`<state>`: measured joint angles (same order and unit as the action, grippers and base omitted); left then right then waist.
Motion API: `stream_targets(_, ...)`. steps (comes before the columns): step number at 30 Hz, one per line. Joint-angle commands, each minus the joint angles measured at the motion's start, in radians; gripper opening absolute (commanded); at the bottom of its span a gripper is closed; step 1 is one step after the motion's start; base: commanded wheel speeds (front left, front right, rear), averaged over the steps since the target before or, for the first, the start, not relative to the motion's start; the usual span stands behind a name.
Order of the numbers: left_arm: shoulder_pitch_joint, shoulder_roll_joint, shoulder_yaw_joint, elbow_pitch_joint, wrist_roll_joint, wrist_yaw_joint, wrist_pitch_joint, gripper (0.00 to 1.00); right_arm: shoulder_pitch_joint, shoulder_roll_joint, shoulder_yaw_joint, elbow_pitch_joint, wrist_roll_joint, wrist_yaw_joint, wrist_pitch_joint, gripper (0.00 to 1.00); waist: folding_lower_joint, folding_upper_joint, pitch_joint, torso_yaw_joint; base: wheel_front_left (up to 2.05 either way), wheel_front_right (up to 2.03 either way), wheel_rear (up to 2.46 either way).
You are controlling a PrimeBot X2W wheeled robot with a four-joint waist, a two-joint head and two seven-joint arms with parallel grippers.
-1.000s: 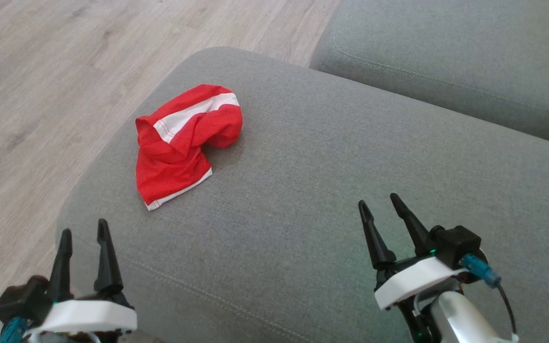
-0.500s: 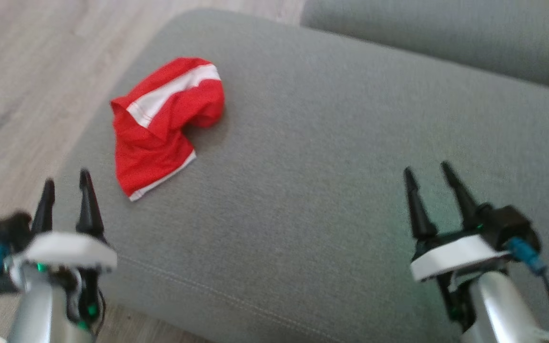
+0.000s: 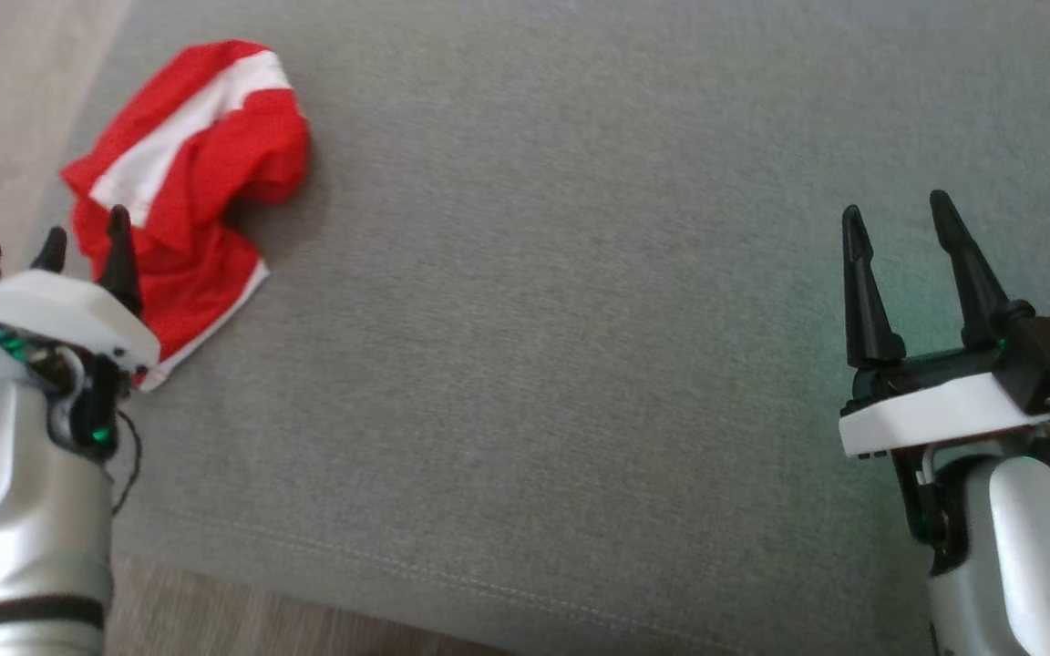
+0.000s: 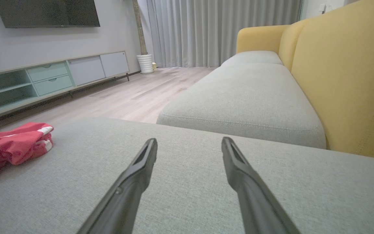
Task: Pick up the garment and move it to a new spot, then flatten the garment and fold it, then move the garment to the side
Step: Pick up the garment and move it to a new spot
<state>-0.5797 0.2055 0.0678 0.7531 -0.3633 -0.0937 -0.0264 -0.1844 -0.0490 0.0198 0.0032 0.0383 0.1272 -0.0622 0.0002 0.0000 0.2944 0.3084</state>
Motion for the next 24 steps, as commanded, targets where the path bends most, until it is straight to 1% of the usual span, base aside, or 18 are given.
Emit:
stream_targets(1,-0.052,0.063,0.02,-0.005,0.002,-0.005,0.005,1.0,-0.026,-0.001,0.024,-0.045,-0.011,0.003,0.004,1.0,-0.0002,0.0,0.033,-0.031,0.0,0.0,0.0)
stream_targets(5,-0.126,0.084,0.014,0.093,-0.003,-0.011,0.007,1.0,-0.027,-0.001,0.023,-0.071,-0.018,0.003,0.016,1.0,-0.0002,0.0,0.062,-0.05,0.0,0.0,0.0)
stream_targets(11,-0.216,0.11,0.014,0.226,-0.004,-0.004,-0.016,1.0,-0.034,-0.001,0.02,-0.092,-0.026,0.003,0.024,1.0,-0.0002,0.0,0.092,-0.074,0.0,0.0,0.0)
stream_targets(12,-0.227,0.111,0.013,0.243,-0.006,-0.005,-0.024,0.47,-0.035,-0.001,0.019,-0.092,-0.025,0.003,0.023,1.0,-0.0002,0.0,0.094,-0.077,0.0,0.0,0.0)
stream_targets(13,-0.237,0.112,0.012,0.257,-0.008,-0.008,-0.035,0.0,-0.036,-0.001,0.018,-0.091,-0.025,0.003,0.022,1.0,-0.0002,0.0,0.094,-0.08,0.0,0.0,0.0)
stream_targets(16,-0.25,0.114,0.001,0.281,-0.005,-0.014,-0.059,0.0,-0.036,-0.001,0.019,-0.085,-0.022,0.003,0.017,1.0,-0.0002,0.0,0.091,-0.087,0.0,0.0,0.0)
stream_targets(17,-0.257,0.111,-0.011,0.299,-0.005,-0.021,-0.089,0.0,-0.035,-0.001,0.02,-0.073,-0.015,0.003,0.011,1.0,-0.0002,0.0,0.079,-0.092,0.0,0.0,0.0)
stream_targets(19,-0.256,0.109,-0.028,0.306,-0.001,-0.027,-0.118,0.0,-0.033,-0.001,0.02,-0.058,-0.007,0.003,0.001,1.0,-0.0002,0.0,0.062,-0.096,0.0,0.0,0.0)
stream_targets(24,-0.25,0.104,-0.07,0.279,-0.003,-0.035,-0.178,0.0,-0.03,-0.001,0.023,-0.017,0.024,0.003,-0.025,1.0,-0.0002,0.0,0.002,-0.103,0.0,0.0,0.0)
